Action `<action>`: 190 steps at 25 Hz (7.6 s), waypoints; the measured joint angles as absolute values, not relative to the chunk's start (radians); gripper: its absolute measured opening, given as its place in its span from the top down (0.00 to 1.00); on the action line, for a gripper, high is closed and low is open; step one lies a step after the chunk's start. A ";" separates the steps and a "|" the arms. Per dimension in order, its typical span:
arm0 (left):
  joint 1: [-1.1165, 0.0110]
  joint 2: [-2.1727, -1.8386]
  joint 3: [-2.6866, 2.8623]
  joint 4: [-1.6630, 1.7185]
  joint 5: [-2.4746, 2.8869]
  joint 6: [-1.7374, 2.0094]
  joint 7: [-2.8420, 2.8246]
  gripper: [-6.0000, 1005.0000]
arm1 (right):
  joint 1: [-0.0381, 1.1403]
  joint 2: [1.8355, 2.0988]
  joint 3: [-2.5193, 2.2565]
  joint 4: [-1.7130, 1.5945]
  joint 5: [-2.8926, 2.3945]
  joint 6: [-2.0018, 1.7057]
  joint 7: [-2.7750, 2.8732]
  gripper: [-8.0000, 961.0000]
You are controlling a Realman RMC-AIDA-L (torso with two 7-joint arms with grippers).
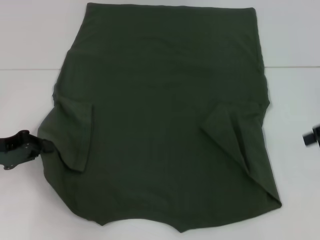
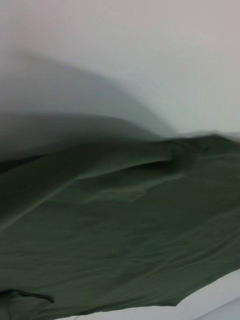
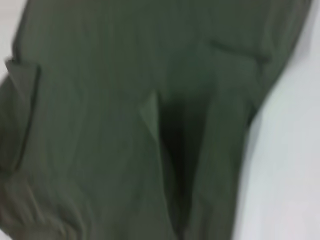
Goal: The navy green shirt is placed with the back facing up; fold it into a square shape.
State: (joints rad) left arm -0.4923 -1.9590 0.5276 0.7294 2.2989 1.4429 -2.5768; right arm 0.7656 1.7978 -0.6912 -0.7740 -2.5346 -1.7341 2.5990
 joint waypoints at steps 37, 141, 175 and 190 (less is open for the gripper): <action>-0.505 -1.968 0.528 0.722 2.298 1.414 -2.577 0.96 | 0.742 1.953 -0.726 -0.706 -2.635 -1.619 2.461 0.46; -0.459 -1.940 0.518 0.855 2.263 1.846 -2.568 0.96 | 0.718 1.937 -0.695 -0.691 -2.410 -1.865 2.361 0.93; -0.803 -1.966 0.779 0.570 2.295 0.844 -2.773 0.96 | 0.813 1.985 -0.776 -0.463 -2.110 -0.792 2.260 0.92; -0.861 -1.975 0.799 0.587 2.308 0.752 -2.780 0.96 | 0.896 1.984 -0.883 -0.470 -2.115 -0.670 2.245 0.91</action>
